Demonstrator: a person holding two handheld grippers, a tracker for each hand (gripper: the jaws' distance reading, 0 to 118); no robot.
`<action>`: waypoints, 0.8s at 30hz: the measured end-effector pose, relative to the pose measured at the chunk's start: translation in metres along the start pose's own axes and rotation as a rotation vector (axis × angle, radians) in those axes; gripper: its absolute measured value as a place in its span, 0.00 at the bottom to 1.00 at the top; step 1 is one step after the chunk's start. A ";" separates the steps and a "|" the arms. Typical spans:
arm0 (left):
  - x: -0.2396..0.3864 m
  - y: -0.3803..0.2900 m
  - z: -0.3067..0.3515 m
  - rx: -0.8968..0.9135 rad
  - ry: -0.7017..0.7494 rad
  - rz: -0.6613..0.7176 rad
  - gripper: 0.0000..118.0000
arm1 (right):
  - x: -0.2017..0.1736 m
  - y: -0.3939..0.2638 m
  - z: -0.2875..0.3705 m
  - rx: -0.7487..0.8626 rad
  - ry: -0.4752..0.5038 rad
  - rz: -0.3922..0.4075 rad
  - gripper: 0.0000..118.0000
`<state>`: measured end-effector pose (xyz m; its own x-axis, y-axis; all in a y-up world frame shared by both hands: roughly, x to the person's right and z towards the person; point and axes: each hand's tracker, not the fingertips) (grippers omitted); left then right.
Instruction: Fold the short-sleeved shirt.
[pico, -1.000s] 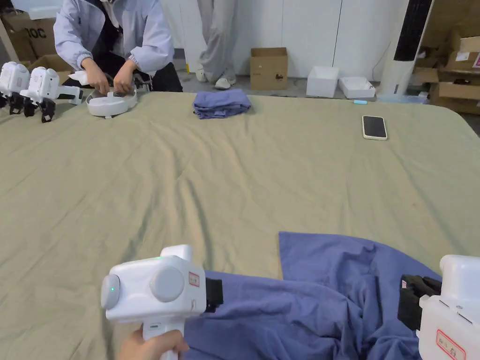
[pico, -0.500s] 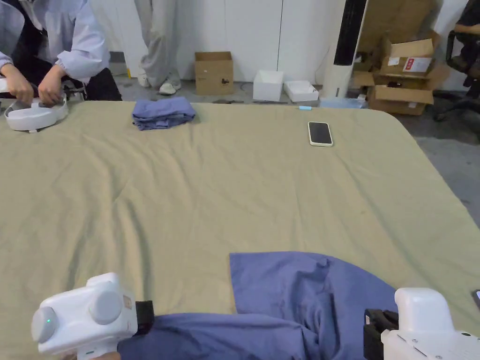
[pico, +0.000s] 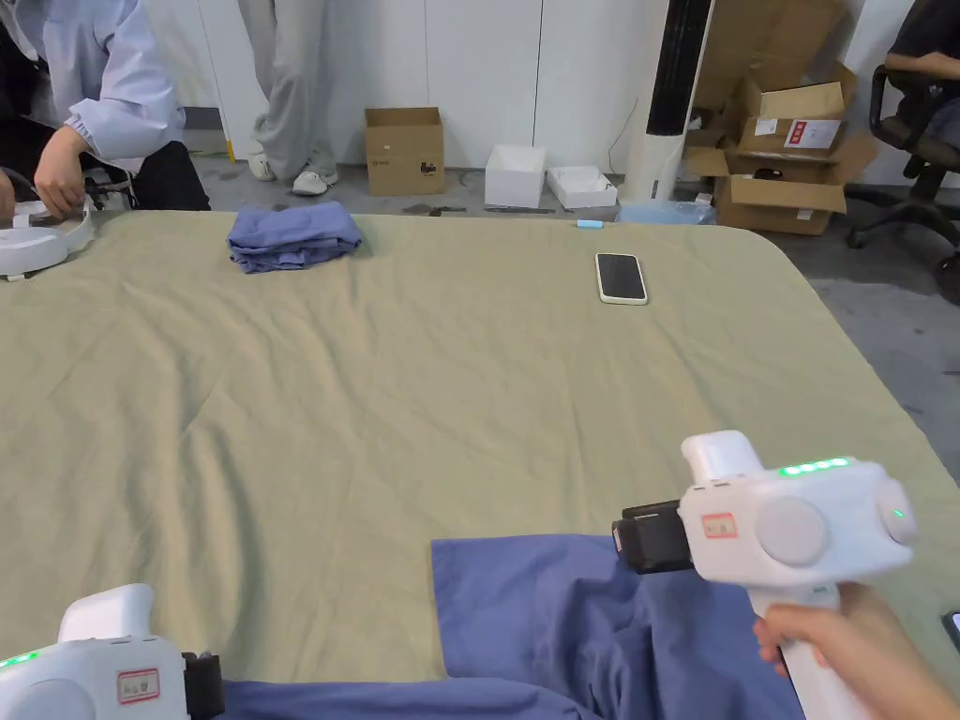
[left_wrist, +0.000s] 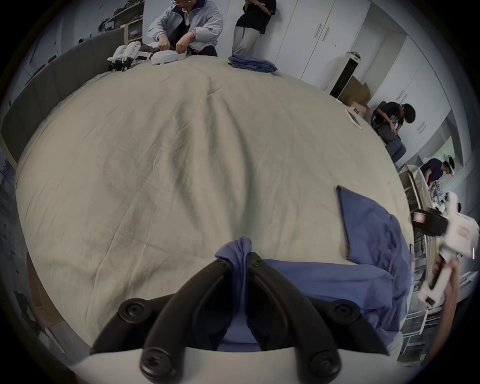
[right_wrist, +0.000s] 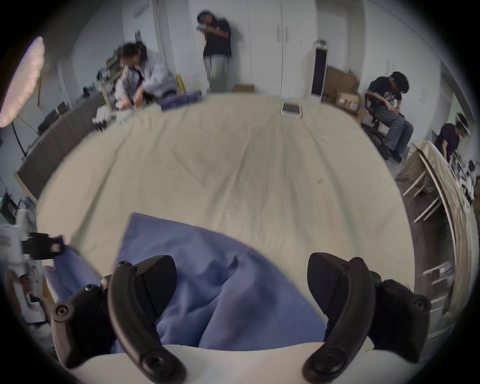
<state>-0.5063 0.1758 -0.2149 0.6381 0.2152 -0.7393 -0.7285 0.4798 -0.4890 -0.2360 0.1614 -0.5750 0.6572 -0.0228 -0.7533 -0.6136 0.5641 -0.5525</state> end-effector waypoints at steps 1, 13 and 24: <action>-0.002 -0.001 0.003 0.001 -0.010 0.002 0.06 | 0.003 0.005 -0.022 -0.063 -0.007 0.004 0.89; -0.004 0.001 0.027 0.011 -0.032 -0.011 0.06 | -0.018 -0.002 -0.043 -0.206 -0.050 0.199 0.02; -0.005 0.047 0.099 0.180 0.023 -0.073 0.06 | 0.064 0.051 0.107 0.079 0.045 -0.141 0.02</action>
<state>-0.5193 0.2812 -0.1887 0.6800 0.1563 -0.7163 -0.6231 0.6381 -0.4523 -0.1784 0.2773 -0.6128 0.7128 -0.1423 -0.6868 -0.4796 0.6156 -0.6254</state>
